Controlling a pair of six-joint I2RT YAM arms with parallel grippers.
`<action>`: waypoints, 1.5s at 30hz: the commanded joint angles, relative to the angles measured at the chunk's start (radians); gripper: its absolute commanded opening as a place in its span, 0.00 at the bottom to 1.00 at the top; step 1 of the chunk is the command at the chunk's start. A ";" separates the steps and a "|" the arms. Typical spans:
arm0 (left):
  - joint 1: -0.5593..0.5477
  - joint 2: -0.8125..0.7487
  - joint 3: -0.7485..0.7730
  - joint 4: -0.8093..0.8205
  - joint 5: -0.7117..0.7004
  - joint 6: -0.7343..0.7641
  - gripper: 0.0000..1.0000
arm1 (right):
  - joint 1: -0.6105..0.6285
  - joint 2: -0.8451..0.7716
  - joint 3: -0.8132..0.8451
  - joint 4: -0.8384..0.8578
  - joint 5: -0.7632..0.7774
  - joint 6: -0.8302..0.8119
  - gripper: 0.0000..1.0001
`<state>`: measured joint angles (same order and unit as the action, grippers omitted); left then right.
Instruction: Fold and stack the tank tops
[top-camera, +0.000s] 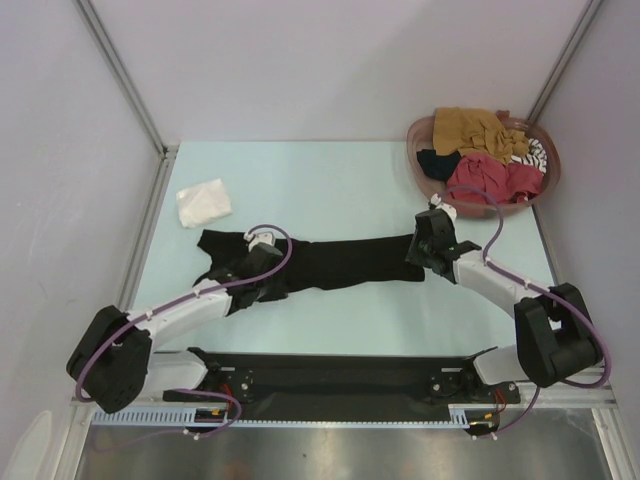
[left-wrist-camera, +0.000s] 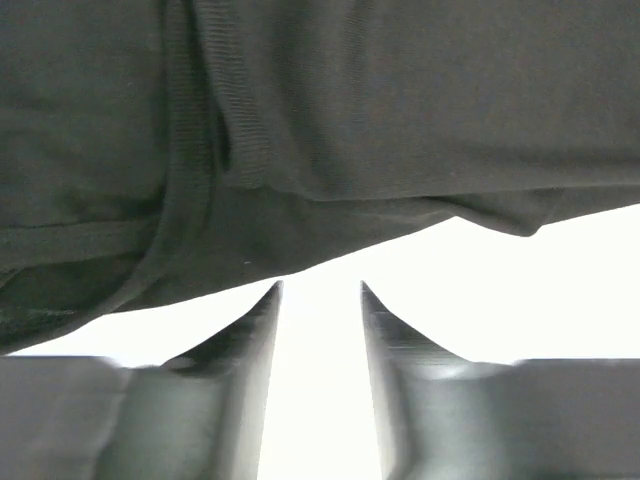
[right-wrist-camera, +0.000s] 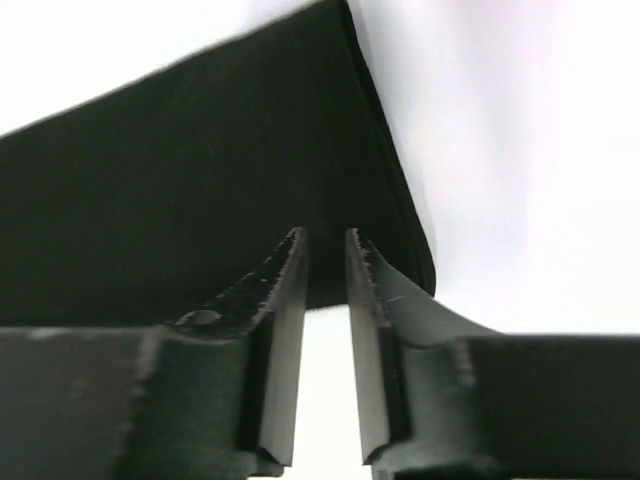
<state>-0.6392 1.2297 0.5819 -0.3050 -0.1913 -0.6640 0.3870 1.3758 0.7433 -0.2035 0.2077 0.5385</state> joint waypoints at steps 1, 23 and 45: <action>-0.002 -0.044 0.013 -0.035 -0.068 -0.066 0.50 | -0.008 0.028 0.067 0.019 0.045 -0.029 0.31; 0.432 -0.316 -0.260 -0.040 0.043 -0.256 0.81 | -0.112 0.118 -0.064 0.061 -0.126 0.143 0.63; 0.581 0.088 -0.031 0.141 0.013 -0.281 0.75 | 0.099 -0.046 -0.194 -0.157 0.007 0.368 0.31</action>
<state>-0.0685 1.2472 0.5110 -0.1841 -0.1741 -0.9230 0.4358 1.3621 0.6010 -0.2382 0.1879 0.8375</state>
